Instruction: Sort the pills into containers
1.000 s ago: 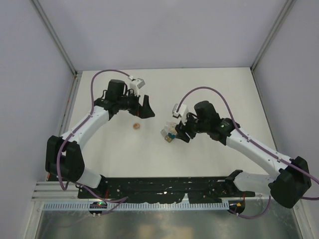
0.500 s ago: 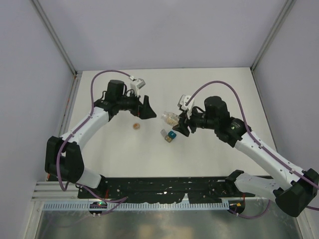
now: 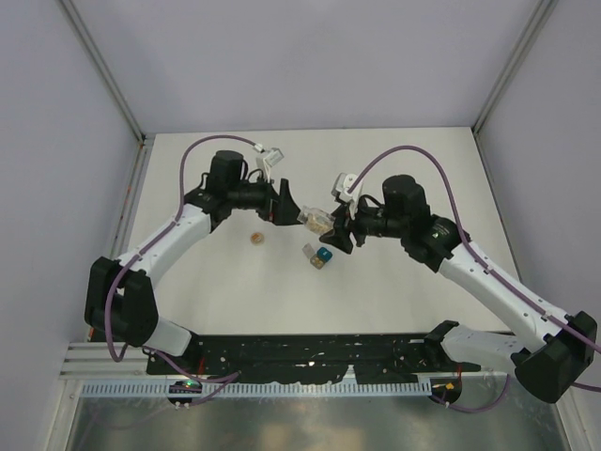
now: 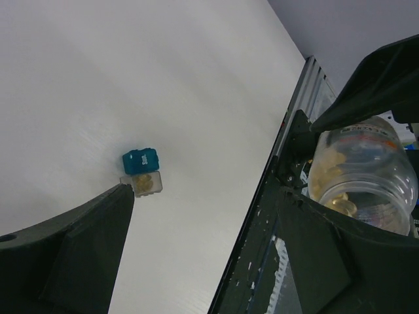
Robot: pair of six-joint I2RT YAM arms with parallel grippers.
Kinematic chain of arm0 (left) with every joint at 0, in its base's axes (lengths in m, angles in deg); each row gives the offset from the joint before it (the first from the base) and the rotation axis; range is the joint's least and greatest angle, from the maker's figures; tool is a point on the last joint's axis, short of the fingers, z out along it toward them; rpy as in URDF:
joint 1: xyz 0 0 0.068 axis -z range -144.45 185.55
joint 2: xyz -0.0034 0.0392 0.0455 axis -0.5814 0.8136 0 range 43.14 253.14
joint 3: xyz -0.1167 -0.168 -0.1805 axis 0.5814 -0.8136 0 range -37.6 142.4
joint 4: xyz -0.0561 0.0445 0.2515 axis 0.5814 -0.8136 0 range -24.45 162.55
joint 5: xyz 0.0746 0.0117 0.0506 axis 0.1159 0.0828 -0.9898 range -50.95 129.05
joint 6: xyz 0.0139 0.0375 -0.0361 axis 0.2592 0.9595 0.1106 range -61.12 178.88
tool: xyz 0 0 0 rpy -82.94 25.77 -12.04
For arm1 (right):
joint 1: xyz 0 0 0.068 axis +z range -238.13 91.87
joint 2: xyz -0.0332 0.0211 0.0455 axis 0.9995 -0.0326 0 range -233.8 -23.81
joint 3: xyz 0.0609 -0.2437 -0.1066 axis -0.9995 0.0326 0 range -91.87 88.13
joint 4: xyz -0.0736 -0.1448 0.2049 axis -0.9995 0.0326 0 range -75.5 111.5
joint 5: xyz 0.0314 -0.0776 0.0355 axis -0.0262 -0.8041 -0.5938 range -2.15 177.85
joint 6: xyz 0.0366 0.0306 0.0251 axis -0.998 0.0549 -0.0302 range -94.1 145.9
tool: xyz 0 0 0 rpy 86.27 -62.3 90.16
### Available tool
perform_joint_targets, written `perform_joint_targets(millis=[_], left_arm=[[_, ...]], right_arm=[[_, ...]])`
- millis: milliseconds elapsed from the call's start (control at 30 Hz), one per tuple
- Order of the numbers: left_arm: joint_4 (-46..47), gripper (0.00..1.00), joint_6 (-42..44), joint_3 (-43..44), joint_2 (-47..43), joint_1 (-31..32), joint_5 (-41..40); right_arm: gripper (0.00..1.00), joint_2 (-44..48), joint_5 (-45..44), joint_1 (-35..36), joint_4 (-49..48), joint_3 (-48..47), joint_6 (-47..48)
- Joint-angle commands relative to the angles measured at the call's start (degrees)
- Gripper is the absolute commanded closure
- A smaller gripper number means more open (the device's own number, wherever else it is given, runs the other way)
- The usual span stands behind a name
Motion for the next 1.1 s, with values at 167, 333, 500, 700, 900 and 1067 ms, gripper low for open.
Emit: perform_joint_targets(millis=[167, 333, 500, 700, 900, 1067], left_arm=[[5.90, 0.06, -5.42, -1.05, -6.37, 1.14, 4.90], [6.07, 0.06, -5.51, -1.67, -7.69, 1.93, 5.60], [6.16, 0.06, -5.51, -1.67, -8.13, 2.55, 5.87], [6.25, 0.06, -5.42, -1.41, -8.31, 2.72, 5.87], [6.25, 0.06, -5.34, -1.32, -8.22, 2.73, 5.95], [6.16, 0.06, -5.25, -1.14, -8.13, 2.73, 5.95]], right_arm=[[0.94, -0.81, 0.98, -0.13, -3.02, -2.21, -0.80], [0.94, -1.68, 1.42, -0.13, -3.10, -2.12, -0.81], [0.94, -1.68, 1.60, -0.13, -3.01, -1.86, -0.81], [0.94, -1.68, 2.04, -0.04, -3.01, -1.77, -0.72], [0.94, -2.47, 2.56, -0.04, -2.84, -1.59, -0.72], [0.94, -2.56, 2.83, -0.04, -2.84, -1.24, -0.63]])
